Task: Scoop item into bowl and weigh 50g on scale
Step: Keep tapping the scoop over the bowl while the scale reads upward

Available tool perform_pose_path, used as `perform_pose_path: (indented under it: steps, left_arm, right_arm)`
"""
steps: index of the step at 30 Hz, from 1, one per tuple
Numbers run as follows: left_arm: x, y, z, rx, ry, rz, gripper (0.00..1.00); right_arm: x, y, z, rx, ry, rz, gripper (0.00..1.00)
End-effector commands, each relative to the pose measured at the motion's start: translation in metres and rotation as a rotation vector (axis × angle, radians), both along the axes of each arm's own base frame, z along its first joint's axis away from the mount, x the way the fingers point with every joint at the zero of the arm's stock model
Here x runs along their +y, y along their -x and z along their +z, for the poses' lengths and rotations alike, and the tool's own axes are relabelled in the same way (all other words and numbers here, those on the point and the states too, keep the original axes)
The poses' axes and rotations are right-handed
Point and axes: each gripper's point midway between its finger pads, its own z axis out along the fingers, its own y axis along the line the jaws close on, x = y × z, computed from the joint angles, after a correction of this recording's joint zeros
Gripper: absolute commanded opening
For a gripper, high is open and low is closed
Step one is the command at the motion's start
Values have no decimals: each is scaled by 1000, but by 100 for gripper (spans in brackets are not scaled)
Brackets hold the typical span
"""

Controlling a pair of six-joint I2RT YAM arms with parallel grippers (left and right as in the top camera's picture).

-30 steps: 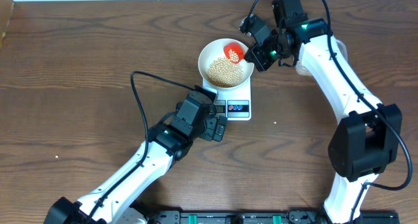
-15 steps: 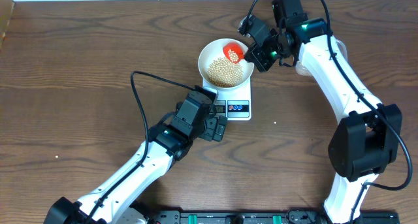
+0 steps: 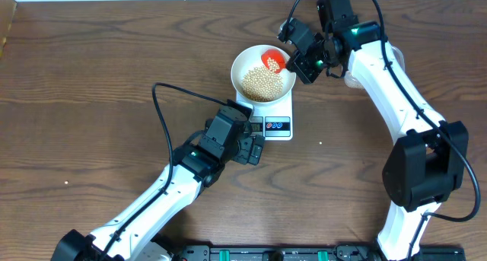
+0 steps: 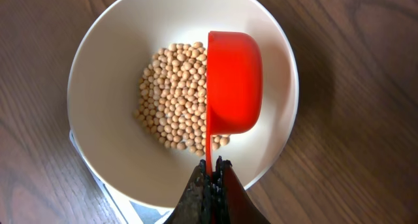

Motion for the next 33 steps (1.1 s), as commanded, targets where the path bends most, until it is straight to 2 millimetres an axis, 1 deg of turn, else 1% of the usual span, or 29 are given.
perform_pose_path:
  steps: [1, 20, 24, 29, 33]
  left_arm:
    - [1, 1, -1, 2, -1, -4, 99]
    - [1, 1, -1, 2, -1, -4, 99]
    - [1, 1, -1, 2, -1, -4, 99]
    - [1, 1, -1, 2, -1, -4, 99]
    - [1, 1, -1, 2, -1, -4, 99]
  right_arm:
    - [4, -2, 25, -82, -2, 42, 1]
    - [3, -2, 25, -91, 7, 56, 1]
    - [6, 0, 27, -45, -37, 6, 1]
    - [10, 4, 32, -5, -114, 5, 1]
    - [7, 3, 35, 15, -148, -8, 1]
